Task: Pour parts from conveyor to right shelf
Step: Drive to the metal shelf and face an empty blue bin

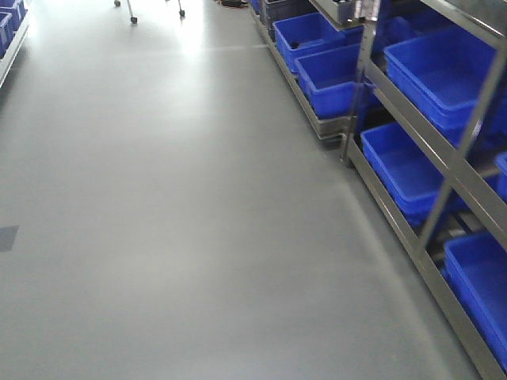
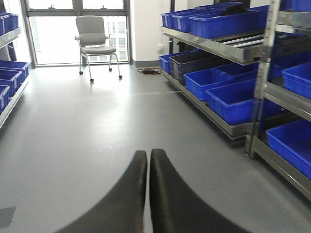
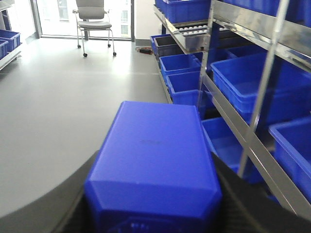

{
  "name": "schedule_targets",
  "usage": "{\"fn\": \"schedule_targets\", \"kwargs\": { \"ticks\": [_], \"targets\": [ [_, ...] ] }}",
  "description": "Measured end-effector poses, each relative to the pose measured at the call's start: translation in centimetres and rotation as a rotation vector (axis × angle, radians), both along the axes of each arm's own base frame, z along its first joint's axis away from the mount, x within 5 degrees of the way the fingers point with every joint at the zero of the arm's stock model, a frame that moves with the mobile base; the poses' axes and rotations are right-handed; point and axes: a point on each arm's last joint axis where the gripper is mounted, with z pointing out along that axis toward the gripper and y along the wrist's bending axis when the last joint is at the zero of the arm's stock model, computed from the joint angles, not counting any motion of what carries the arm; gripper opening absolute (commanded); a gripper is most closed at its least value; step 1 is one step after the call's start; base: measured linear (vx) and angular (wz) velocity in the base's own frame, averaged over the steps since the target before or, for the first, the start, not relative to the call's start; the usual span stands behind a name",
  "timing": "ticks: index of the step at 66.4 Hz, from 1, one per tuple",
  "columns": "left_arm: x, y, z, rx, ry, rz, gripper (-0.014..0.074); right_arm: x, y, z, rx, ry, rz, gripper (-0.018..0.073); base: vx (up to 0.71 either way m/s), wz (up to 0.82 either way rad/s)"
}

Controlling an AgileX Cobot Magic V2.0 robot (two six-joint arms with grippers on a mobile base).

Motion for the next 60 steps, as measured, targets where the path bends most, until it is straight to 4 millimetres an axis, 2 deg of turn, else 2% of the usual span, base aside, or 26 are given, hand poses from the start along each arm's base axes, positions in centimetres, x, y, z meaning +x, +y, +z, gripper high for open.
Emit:
{"fn": "schedule_targets", "kwargs": {
  "ticks": [47, 60],
  "targets": [
    [0.00, 0.00, 0.00, 0.000, 0.000, 0.000, -0.0006, 0.00, 0.00, 0.00, 0.000, 0.000, 0.000, -0.0004, 0.71, 0.21],
    [0.00, 0.00, 0.00, 0.000, 0.000, 0.000, -0.0006, 0.00, 0.00, 0.00, 0.000, 0.000, 0.000, -0.0004, 0.58, 0.42]
  ]
}}
